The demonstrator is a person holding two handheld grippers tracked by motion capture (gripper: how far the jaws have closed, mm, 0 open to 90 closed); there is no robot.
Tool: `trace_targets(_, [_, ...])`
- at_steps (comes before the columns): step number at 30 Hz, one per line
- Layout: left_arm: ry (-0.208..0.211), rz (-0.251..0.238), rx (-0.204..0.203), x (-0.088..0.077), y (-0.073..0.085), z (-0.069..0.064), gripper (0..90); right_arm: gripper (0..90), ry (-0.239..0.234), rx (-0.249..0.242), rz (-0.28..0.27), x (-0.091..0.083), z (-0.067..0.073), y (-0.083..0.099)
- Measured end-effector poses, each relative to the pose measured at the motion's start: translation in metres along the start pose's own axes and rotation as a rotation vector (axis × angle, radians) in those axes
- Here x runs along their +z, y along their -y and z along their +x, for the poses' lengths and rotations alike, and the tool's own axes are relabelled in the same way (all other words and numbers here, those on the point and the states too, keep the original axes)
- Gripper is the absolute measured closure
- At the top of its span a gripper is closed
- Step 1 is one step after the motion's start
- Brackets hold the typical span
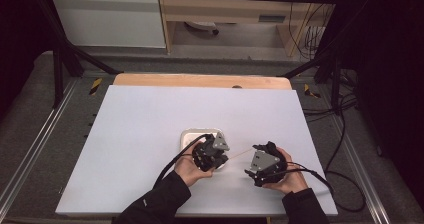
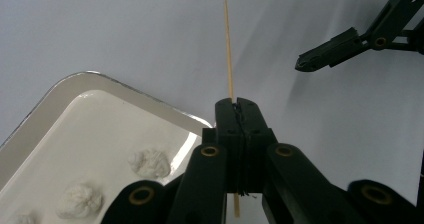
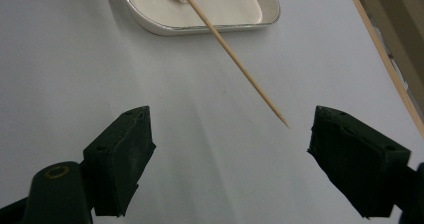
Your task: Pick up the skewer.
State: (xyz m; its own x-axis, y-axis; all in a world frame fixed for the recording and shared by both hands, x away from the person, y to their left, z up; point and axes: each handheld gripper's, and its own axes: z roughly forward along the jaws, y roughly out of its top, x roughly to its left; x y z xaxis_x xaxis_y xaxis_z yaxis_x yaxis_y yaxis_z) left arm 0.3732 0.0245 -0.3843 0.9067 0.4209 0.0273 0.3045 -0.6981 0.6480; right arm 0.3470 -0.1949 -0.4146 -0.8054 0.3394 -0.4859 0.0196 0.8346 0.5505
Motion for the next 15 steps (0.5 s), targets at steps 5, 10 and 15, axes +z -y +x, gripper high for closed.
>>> trace_targets(5, [0.013,0.001,0.01,0.002,-0.004,-0.003,89.1,23.2,0.005,-0.043,-0.027,0.0,0.0,0.001])
trace_targets(10, [0.02,0.008,0.025,0.002,-0.008,-0.006,89.2,28.9,0.004,-0.088,-0.039,0.001,0.0,0.001])
trace_targets(15, [0.031,0.008,0.034,0.005,-0.011,-0.01,89.1,35.6,0.009,-0.15,-0.044,0.003,0.001,0.001])
